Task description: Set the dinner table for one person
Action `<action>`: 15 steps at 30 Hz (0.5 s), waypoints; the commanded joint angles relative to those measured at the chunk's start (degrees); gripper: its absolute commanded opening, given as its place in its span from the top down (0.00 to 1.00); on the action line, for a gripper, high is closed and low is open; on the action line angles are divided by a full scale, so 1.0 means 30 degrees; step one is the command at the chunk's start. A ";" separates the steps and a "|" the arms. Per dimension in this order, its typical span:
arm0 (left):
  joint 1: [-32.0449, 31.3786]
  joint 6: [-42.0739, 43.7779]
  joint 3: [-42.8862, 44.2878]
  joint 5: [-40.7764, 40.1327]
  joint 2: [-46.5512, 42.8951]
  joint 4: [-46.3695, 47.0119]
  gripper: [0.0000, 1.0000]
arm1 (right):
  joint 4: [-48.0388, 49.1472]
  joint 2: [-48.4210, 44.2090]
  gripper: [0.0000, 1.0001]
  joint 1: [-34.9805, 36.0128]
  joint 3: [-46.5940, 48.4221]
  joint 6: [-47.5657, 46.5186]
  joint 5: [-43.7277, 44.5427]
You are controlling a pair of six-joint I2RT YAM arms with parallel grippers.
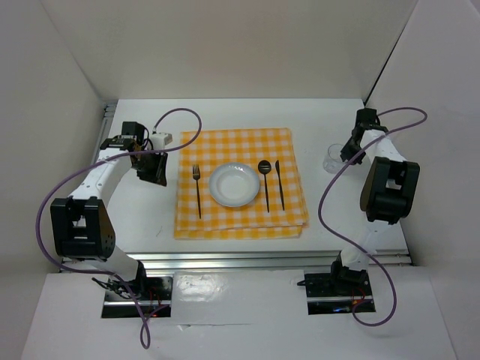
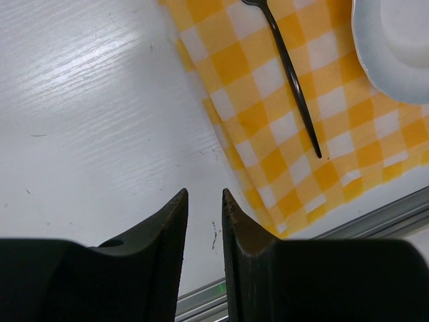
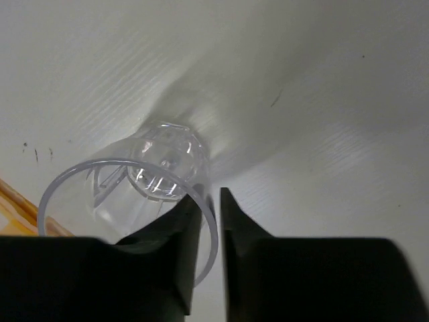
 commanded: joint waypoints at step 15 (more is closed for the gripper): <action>0.0027 -0.0215 0.0377 0.0128 0.0408 0.0128 0.66 | -0.2378 0.2167 1.00 0.7960 0.9885 -0.1235 0.3592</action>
